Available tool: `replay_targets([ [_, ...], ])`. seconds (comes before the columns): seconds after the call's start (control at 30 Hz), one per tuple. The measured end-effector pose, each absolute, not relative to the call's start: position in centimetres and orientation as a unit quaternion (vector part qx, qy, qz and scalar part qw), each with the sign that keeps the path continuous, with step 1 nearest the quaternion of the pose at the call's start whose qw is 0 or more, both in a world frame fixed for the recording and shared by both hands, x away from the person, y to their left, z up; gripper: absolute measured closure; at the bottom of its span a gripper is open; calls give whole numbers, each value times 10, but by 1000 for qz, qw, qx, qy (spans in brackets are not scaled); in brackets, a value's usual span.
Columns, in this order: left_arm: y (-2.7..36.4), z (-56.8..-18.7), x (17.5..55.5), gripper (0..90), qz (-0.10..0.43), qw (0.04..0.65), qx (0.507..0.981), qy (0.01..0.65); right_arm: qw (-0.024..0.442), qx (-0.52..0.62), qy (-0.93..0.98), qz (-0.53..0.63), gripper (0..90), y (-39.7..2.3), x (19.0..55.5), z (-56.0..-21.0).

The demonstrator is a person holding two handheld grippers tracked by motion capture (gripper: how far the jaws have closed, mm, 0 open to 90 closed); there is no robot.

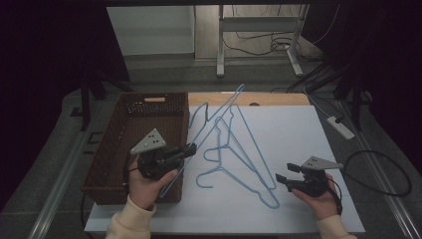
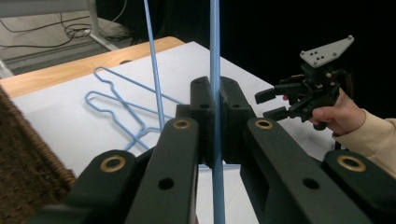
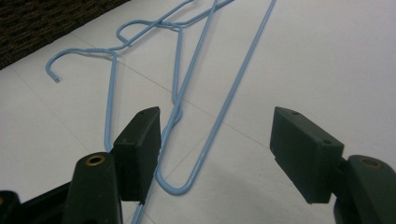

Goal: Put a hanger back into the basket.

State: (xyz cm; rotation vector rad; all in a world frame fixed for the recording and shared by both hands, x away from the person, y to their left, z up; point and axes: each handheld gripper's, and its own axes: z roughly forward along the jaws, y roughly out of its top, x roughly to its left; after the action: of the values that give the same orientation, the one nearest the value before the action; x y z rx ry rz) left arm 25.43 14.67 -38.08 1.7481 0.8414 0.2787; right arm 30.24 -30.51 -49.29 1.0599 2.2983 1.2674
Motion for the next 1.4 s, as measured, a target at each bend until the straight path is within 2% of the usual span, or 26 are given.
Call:
replay_targets([
  [1.4, 233, -378, 266, 859, 152, 552, 707, 416, 161, 366, 809, 432, 343, -305, 303, -495],
])
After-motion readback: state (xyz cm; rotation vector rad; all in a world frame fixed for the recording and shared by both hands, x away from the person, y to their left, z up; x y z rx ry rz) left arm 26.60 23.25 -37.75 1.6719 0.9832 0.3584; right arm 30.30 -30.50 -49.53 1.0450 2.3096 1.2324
